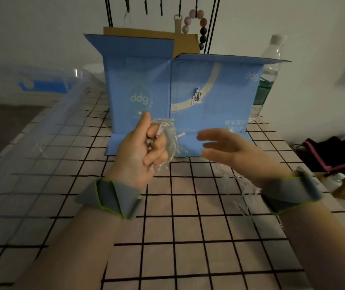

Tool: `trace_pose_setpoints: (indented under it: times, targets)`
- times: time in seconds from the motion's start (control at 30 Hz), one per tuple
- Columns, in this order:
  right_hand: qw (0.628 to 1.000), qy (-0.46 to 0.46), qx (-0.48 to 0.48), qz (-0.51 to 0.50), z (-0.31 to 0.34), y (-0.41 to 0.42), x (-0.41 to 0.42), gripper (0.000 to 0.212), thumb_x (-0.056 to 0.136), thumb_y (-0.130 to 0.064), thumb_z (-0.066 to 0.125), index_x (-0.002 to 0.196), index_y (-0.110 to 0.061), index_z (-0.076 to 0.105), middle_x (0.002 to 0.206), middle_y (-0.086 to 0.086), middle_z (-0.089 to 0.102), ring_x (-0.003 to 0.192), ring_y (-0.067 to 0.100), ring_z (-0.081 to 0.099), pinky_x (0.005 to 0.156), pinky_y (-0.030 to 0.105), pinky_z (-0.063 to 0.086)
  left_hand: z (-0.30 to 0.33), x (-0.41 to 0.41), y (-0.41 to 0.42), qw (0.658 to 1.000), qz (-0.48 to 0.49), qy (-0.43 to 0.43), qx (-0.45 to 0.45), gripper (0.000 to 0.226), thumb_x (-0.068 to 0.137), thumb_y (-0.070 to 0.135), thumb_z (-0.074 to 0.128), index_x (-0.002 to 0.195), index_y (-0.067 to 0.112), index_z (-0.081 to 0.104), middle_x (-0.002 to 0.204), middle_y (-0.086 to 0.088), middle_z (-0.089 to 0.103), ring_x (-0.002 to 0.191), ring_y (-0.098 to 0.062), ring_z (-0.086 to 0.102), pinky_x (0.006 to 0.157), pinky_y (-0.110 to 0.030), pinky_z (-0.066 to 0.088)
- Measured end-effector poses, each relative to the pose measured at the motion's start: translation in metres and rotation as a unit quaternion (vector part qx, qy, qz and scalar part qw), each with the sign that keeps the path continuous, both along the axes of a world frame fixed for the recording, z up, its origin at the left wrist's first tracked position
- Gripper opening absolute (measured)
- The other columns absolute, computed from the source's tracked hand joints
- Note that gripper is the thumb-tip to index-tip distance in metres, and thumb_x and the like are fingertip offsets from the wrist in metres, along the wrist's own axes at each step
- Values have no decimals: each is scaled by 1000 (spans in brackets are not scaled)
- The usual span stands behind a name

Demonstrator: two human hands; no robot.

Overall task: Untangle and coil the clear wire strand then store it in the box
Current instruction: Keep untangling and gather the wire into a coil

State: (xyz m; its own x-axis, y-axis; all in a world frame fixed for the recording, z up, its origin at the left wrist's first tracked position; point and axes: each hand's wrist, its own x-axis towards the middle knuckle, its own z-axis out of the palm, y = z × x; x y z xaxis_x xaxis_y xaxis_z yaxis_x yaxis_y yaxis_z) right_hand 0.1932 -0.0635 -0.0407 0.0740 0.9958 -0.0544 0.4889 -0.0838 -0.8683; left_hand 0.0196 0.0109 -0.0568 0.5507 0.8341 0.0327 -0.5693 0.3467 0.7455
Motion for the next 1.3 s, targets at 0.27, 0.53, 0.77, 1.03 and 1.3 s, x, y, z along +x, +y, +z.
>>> trace_pose_setpoints:
  times: [0.27,0.53,0.77,1.03,1.3]
  targets:
    - [994,-17,60,91,-4,13,-30,24,86,-20,60,109,-11,57,72,10,66,64,24,61,70,43,54,-1,1,-5,996,-89,-8,13,55,94,41,26,46,21,44,29,6,35,20,-2,24,32,-15,25]
    - [986,102,100,86,1,10,7,16,67,-28,75,61,-20,63,53,2,45,43,2,34,42,14,29,-4,-1,-5,991,-122,59,-3,45,76,46,42,38,22,37,38,3,38,33,-9,40,42,-18,40]
    - [981,85,172,-27,-11,24,-5,19,84,-18,60,66,-15,62,52,-10,55,41,3,38,44,11,29,-7,1,-8,987,-142,76,-23,57,82,43,54,32,23,33,33,4,33,27,-8,32,35,-18,23]
    - [974,-130,176,57,-36,25,-22,28,91,-22,53,73,-8,68,69,-5,68,65,11,59,67,20,46,0,5,-6,997,-39,-42,-47,62,94,45,25,42,19,47,53,1,62,54,-11,65,49,-17,51]
    - [926,-278,154,206,-38,14,-32,20,92,-20,52,82,-12,68,67,-3,64,56,2,46,56,5,33,-4,4,0,997,19,-73,11,43,97,42,16,72,15,39,105,-3,71,107,-15,62,94,-28,46]
